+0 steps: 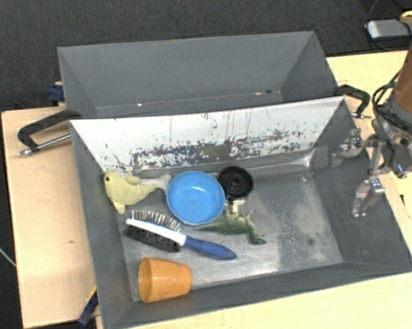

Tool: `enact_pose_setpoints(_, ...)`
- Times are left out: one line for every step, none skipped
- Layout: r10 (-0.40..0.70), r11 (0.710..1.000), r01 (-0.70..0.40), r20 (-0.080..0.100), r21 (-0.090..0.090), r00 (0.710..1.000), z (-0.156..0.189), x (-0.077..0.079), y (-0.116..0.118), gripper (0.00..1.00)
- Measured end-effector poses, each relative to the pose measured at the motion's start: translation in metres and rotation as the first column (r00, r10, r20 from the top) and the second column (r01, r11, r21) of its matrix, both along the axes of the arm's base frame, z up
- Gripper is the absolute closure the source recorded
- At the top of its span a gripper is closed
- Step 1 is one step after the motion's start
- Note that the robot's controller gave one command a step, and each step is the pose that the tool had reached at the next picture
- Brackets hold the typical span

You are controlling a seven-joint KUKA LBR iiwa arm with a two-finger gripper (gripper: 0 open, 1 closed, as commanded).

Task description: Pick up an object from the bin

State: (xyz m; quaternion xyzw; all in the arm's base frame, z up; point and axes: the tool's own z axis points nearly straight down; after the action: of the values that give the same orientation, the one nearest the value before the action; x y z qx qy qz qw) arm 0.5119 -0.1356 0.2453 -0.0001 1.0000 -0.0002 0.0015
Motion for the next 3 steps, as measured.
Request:
enact_pose_setpoints(-0.028,1.000,0.028,-0.007,0.004,1.000,-0.134,0.062,0.042,0.00)
enact_pose_setpoints(0.118,0.993,-0.118,-0.002,0.005,0.993,-0.136,0.055,0.140,0.00)
enact_pose_setpoints(0.383,0.924,-0.383,0.006,-0.002,0.924,-0.138,0.063,0.244,0.00)
